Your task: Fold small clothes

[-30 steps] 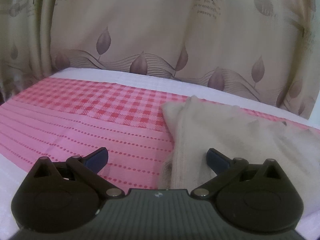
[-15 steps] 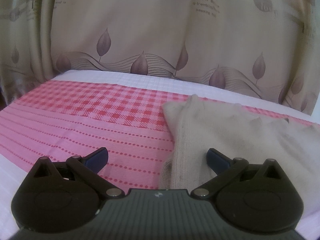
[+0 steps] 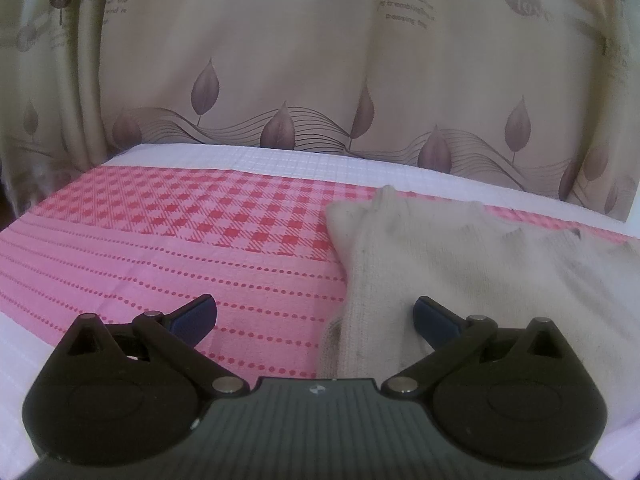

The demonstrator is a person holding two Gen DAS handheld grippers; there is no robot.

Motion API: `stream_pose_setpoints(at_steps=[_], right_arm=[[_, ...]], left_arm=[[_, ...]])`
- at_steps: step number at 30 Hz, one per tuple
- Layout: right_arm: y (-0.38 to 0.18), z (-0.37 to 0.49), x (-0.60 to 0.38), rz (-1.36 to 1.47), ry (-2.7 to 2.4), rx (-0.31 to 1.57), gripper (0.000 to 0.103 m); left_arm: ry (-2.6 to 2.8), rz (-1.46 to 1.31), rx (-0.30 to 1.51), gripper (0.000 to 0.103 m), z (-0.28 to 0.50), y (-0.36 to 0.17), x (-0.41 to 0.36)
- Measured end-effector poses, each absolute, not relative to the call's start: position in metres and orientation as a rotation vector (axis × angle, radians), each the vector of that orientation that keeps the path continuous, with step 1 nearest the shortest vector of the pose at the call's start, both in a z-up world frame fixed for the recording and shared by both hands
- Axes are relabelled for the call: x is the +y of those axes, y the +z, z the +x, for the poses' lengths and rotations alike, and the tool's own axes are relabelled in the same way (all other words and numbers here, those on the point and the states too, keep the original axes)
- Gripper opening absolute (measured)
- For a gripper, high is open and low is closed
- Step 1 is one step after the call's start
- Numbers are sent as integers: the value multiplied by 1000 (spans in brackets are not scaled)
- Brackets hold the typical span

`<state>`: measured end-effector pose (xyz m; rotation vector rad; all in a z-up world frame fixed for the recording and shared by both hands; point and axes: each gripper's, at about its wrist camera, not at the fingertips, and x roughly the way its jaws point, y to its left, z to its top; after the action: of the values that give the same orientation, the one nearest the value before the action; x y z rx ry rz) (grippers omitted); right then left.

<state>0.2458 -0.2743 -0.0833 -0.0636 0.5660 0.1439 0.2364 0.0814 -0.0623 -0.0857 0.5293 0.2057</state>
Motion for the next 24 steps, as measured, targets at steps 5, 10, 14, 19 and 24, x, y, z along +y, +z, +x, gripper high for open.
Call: stream_pose_setpoints(at_steps=[5, 10, 14, 19, 24], right_arm=[[-83, 246, -275, -63, 144, 567, 103], [-83, 245, -273, -71, 140, 565, 103], [-83, 245, -272, -79, 137, 561, 103], [-83, 244, -273, -80, 137, 561, 103], [-83, 245, -272, -79, 137, 562, 103]], left_arm=[[201, -76, 534, 103, 237, -62, 80], [196, -71, 540, 103, 238, -63, 80], [191, -75, 550, 103, 239, -63, 80], [188, -76, 560, 103, 242, -65, 80], [182, -57, 567, 103, 244, -65, 78]])
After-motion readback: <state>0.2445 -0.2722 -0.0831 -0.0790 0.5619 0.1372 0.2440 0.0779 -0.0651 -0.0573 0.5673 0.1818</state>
